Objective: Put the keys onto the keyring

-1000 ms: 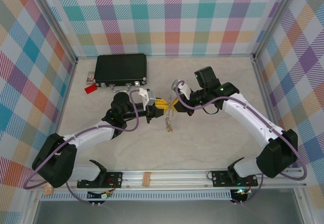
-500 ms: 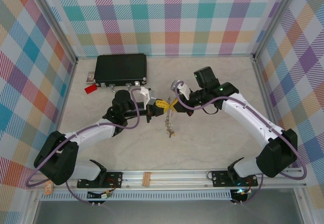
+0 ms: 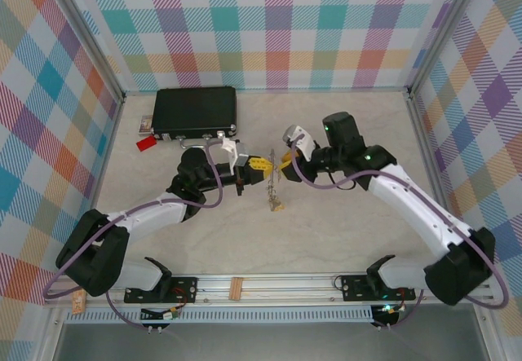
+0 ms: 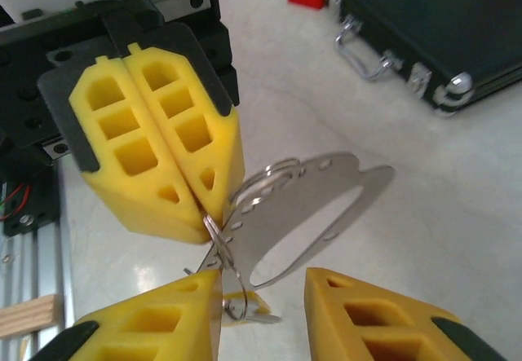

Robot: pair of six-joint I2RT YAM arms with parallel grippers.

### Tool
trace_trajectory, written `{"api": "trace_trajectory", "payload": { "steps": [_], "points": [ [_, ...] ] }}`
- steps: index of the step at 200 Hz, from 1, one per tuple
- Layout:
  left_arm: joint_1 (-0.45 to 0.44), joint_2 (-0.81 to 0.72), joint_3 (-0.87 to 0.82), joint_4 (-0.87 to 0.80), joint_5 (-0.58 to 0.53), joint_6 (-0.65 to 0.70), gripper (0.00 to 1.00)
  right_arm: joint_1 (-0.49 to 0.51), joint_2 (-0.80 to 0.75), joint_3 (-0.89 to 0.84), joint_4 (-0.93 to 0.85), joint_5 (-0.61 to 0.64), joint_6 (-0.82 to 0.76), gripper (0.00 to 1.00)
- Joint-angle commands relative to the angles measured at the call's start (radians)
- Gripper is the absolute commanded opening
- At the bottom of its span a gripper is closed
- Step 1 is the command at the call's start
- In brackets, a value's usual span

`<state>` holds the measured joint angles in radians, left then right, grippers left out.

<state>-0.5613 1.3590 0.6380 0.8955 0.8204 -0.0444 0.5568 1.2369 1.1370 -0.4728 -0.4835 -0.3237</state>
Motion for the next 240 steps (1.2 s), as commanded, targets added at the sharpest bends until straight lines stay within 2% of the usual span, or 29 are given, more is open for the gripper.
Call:
{"api": "trace_trajectory", "payload": {
  "steps": [1, 45, 111, 170, 199, 221, 240],
  "points": [
    [0.001, 0.013, -0.016, 0.229, -0.022, -0.095, 0.0, -0.004, -0.091, -0.074, 0.186, 0.042, 0.118, 0.34],
    [-0.01, 0.043, -0.022, 0.428, -0.086, -0.181, 0.0, -0.038, -0.168, -0.197, 0.417, -0.053, 0.327, 0.34],
    [-0.058, 0.035, -0.015, 0.433, -0.171, -0.096, 0.0, -0.089, -0.122, -0.171, 0.602, -0.235, 0.553, 0.34],
    [-0.061, 0.017, -0.021, 0.433, -0.176, -0.092, 0.0, -0.101, -0.088, -0.159, 0.572, -0.278, 0.566, 0.32],
    [-0.061, 0.015, -0.023, 0.433, -0.175, -0.092, 0.0, -0.106, -0.083, -0.166, 0.567, -0.282, 0.565, 0.25],
    [-0.061, 0.014, -0.024, 0.433, -0.179, -0.092, 0.0, -0.11, -0.091, -0.17, 0.563, -0.275, 0.561, 0.23],
    [-0.061, 0.014, -0.027, 0.433, -0.181, -0.092, 0.0, -0.116, -0.094, -0.175, 0.558, -0.27, 0.561, 0.15]
  ]
}}
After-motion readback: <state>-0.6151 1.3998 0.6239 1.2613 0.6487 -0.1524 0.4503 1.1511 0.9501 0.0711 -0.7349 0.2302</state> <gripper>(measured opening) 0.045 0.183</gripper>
